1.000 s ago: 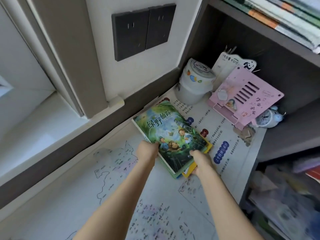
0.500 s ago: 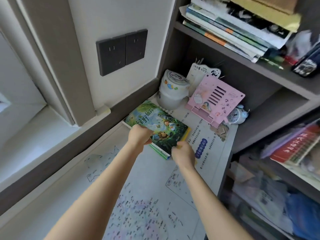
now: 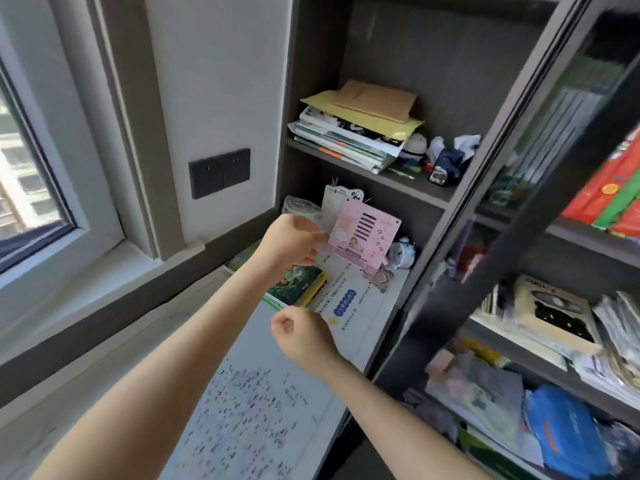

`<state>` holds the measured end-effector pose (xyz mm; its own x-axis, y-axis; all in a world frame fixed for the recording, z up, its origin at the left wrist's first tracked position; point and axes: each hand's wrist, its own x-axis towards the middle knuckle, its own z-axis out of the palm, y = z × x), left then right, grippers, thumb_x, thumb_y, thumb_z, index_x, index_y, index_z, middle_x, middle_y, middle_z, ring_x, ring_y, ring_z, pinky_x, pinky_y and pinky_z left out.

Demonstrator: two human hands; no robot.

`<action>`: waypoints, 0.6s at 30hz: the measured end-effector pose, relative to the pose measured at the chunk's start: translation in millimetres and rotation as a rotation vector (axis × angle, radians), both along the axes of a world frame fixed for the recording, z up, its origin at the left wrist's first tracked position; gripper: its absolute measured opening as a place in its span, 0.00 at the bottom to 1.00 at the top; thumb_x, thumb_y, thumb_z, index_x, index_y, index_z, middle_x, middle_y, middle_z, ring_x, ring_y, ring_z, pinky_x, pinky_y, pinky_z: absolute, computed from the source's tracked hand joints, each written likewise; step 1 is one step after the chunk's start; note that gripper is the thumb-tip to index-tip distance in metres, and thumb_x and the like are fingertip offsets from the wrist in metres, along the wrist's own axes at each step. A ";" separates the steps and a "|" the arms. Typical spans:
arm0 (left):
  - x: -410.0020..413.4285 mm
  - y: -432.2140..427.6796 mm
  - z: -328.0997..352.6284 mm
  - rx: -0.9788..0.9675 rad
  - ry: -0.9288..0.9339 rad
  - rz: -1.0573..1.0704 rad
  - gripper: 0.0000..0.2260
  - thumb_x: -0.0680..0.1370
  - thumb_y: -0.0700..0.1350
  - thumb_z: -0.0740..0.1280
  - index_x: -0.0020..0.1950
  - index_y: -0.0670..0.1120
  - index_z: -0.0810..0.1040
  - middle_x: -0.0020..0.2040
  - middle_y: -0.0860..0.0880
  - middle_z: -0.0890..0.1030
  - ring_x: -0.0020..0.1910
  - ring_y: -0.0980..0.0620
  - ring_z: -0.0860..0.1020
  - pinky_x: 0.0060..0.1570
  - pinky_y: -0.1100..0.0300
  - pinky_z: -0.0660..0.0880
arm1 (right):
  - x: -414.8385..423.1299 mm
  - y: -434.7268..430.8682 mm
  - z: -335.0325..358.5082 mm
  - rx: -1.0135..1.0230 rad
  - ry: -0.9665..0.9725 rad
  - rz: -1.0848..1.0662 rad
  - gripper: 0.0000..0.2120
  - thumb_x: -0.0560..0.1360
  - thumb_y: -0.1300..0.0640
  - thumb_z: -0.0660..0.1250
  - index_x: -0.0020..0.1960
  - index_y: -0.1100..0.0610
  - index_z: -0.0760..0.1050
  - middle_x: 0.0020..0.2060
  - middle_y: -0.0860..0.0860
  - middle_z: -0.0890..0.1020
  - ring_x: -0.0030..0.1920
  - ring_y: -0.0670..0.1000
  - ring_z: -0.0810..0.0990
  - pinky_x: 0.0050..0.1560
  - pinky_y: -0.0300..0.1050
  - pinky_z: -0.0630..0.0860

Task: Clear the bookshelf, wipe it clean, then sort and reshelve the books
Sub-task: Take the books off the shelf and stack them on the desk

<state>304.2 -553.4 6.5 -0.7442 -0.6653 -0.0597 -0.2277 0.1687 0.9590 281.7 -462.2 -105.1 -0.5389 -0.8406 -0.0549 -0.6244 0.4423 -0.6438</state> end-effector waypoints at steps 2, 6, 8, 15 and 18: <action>19.3 35.9 9.0 -0.087 -0.008 0.037 0.04 0.78 0.43 0.67 0.46 0.43 0.78 0.47 0.39 0.82 0.45 0.44 0.81 0.45 0.55 0.81 | 13.2 37.7 18.3 -0.043 -0.003 0.091 0.13 0.79 0.56 0.61 0.59 0.59 0.78 0.53 0.55 0.82 0.53 0.54 0.79 0.52 0.48 0.77; 64.6 106.7 27.6 -0.297 -0.099 0.105 0.11 0.77 0.49 0.67 0.46 0.41 0.81 0.42 0.42 0.84 0.44 0.42 0.82 0.49 0.48 0.80 | 30.8 123.5 57.0 -0.102 -0.009 0.209 0.12 0.79 0.56 0.61 0.58 0.57 0.79 0.54 0.51 0.82 0.49 0.47 0.78 0.53 0.41 0.74; 82.9 150.0 42.6 -0.448 -0.138 0.126 0.12 0.78 0.50 0.67 0.44 0.42 0.82 0.39 0.44 0.83 0.40 0.44 0.81 0.49 0.52 0.80 | 30.7 171.3 74.3 -0.163 0.005 0.246 0.11 0.80 0.56 0.61 0.57 0.58 0.79 0.52 0.50 0.82 0.44 0.42 0.75 0.47 0.31 0.70; 82.7 281.2 89.1 -0.766 -0.053 -0.035 0.13 0.78 0.46 0.65 0.40 0.40 0.81 0.35 0.43 0.81 0.36 0.46 0.79 0.35 0.60 0.73 | -10.9 300.4 133.1 -0.431 0.001 0.066 0.08 0.79 0.59 0.63 0.49 0.58 0.81 0.40 0.49 0.83 0.40 0.45 0.82 0.41 0.36 0.77; 46.8 314.2 109.9 -0.787 0.037 -0.082 0.12 0.78 0.47 0.65 0.41 0.41 0.81 0.35 0.46 0.81 0.34 0.49 0.78 0.35 0.61 0.73 | -48.1 350.5 160.4 -0.517 0.061 -0.090 0.08 0.79 0.60 0.64 0.47 0.57 0.82 0.38 0.48 0.83 0.39 0.47 0.82 0.41 0.40 0.78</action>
<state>351.0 -239.2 116.3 -0.7852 -0.4443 0.4314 -0.1553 0.8156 0.5575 233.6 -111.7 55.3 -0.5997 -0.6996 0.3885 -0.6415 0.1300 -0.7561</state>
